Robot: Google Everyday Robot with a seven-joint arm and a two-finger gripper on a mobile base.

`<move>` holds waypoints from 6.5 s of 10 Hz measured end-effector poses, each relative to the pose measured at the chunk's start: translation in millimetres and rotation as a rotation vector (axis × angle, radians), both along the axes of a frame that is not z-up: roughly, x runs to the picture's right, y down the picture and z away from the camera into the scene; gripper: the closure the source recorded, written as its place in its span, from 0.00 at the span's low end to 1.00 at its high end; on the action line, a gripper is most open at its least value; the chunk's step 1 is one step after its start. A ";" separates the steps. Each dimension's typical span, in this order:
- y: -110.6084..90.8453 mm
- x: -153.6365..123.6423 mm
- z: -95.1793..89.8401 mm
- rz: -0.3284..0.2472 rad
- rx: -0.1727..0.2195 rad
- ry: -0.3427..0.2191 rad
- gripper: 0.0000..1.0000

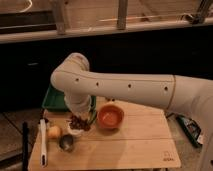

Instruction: Place grapes in red bowl

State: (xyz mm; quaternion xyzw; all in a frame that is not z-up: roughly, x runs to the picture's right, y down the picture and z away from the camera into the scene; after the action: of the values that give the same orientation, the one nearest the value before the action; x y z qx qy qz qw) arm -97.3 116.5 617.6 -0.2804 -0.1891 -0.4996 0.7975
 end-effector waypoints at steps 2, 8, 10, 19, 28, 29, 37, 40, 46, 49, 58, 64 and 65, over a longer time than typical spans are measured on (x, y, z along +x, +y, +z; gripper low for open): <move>-7.4 25.6 7.7 0.029 0.009 0.039 0.99; -25.9 75.4 35.5 0.097 0.009 0.122 0.99; -28.2 92.4 56.7 0.118 -0.001 0.145 0.99; -14.2 137.3 98.1 0.197 -0.089 0.180 0.99; -12.6 141.8 102.0 0.239 -0.131 0.165 0.99; -13.0 142.9 102.2 0.244 -0.134 0.165 0.99; -15.2 146.5 107.7 0.271 -0.184 0.187 0.40; -16.3 149.5 110.6 0.310 -0.203 0.229 0.20; -16.5 152.7 115.9 0.337 -0.230 0.287 0.20; -15.6 152.4 114.9 0.327 -0.228 0.284 0.20; -16.9 149.6 113.9 0.308 -0.209 0.271 0.20; -16.7 150.1 113.6 0.309 -0.210 0.272 0.20; -16.7 150.1 113.6 0.308 -0.210 0.272 0.20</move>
State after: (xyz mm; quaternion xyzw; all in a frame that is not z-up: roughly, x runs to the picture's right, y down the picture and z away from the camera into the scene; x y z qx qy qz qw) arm 52.8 99.8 731.2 -0.3942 -0.1715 -0.3070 0.8491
